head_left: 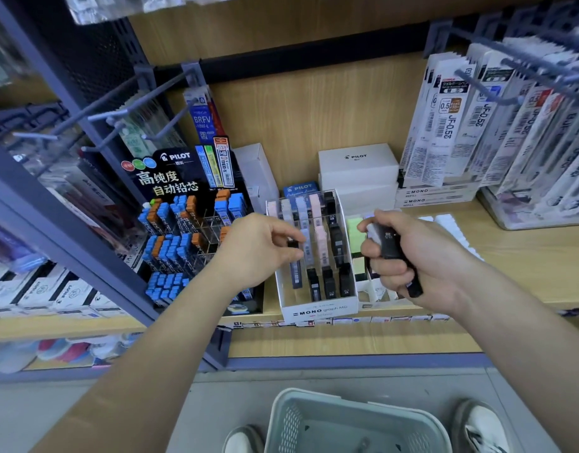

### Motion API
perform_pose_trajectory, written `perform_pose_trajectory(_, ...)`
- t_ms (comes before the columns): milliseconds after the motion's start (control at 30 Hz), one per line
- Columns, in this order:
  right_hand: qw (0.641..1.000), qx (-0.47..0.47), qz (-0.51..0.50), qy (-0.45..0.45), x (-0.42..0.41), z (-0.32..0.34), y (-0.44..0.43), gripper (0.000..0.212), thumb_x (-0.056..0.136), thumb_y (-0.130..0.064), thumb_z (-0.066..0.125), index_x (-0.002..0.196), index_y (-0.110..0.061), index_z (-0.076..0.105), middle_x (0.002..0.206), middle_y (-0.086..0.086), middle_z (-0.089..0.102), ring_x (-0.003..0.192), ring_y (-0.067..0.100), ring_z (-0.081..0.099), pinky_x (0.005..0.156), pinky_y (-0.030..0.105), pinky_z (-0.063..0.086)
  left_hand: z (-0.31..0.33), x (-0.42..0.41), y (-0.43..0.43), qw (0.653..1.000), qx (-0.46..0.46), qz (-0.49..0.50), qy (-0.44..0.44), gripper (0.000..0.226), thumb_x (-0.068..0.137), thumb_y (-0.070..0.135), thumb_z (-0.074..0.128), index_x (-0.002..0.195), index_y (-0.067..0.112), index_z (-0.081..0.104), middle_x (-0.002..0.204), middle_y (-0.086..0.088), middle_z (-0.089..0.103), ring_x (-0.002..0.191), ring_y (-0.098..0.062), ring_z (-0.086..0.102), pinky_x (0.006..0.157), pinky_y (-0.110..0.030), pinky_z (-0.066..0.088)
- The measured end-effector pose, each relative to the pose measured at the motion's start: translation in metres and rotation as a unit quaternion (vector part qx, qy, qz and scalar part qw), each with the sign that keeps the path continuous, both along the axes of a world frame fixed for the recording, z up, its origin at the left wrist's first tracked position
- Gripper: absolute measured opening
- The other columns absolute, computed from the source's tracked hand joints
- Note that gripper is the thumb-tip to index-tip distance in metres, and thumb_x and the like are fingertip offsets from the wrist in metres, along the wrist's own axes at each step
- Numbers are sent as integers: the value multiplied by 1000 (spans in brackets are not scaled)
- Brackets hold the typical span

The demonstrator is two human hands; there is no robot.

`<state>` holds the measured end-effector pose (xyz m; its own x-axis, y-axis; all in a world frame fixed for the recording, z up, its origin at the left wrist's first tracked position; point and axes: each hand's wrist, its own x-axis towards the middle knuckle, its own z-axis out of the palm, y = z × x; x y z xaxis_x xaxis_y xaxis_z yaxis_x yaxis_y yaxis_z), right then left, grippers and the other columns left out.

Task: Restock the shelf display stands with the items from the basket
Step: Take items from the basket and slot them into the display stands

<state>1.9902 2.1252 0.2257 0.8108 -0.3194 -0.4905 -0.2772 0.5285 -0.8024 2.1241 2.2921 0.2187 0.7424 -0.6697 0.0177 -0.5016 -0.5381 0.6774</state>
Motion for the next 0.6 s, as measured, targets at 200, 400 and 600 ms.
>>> perform_pose_trajectory(200,1000,4,-7,-12,-3,0,-3,15,97,-16,48,99,-9,62,68,8,48,41,13,42,29,15,20,-22,-7,5,996,80,-20,-36,22,84,18,71,105,22,67,86,6,67,87,-10,63,84,-27,52)
perform_pose_trajectory(400,999,-28,19,-13,-5,-1,-1,14,99,-19,53,98,-10,63,74,8,49,44,12,45,30,14,20,-39,-10,13,995,54,6,-82,16,84,19,71,100,19,73,85,11,63,76,-1,57,78,-16,48)
perform_pose_trajectory(600,999,-37,24,-14,-4,-2,3,12,95,-21,59,98,-10,60,70,6,53,40,9,41,31,12,17,-50,-15,11,995,40,19,-86,15,83,18,72,98,14,71,86,3,68,79,-8,60,80,-21,51)
